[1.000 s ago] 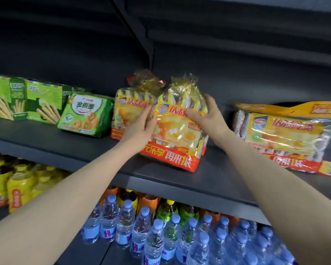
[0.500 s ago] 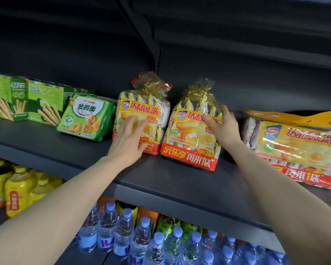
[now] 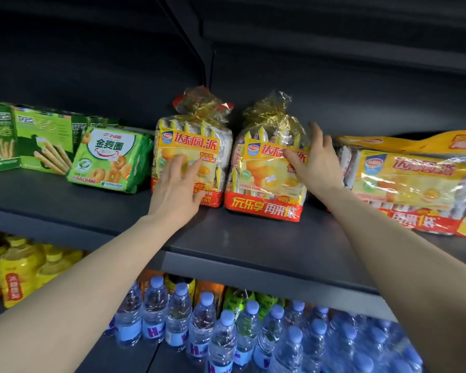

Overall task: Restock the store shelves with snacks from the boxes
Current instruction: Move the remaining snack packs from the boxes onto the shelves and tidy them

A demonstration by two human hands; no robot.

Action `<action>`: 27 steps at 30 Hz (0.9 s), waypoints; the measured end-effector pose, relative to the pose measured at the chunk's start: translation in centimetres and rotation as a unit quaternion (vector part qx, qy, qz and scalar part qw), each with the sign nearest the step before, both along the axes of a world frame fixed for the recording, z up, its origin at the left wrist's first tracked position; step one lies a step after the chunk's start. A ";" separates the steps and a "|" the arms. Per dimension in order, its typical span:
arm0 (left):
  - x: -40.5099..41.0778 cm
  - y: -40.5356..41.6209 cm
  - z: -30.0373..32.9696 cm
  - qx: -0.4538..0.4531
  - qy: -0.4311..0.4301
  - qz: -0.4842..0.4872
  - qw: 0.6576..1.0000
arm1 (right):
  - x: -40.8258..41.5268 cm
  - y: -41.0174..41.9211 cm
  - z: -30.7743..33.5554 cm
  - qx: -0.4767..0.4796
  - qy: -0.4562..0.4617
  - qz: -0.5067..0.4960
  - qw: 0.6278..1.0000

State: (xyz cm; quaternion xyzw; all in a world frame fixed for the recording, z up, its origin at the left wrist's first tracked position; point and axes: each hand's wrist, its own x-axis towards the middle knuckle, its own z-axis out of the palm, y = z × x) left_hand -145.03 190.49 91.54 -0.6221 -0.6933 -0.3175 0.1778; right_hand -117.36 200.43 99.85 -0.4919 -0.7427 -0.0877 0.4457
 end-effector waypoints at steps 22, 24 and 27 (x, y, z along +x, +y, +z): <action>17.0 -13.2 -0.6 0.055 0.029 -0.320 0.945 | 10.9 -26.2 -8.0 0.021 -0.275 -0.220 0.936; 20.4 -14.4 -1.9 0.052 0.022 -0.363 0.930 | 13.9 -29.5 -9.7 0.001 -0.296 -0.247 0.923; 25.8 -16.4 -4.2 0.041 0.017 -0.431 0.901 | 18.8 -34.4 -12.7 -0.037 -0.298 -0.285 0.910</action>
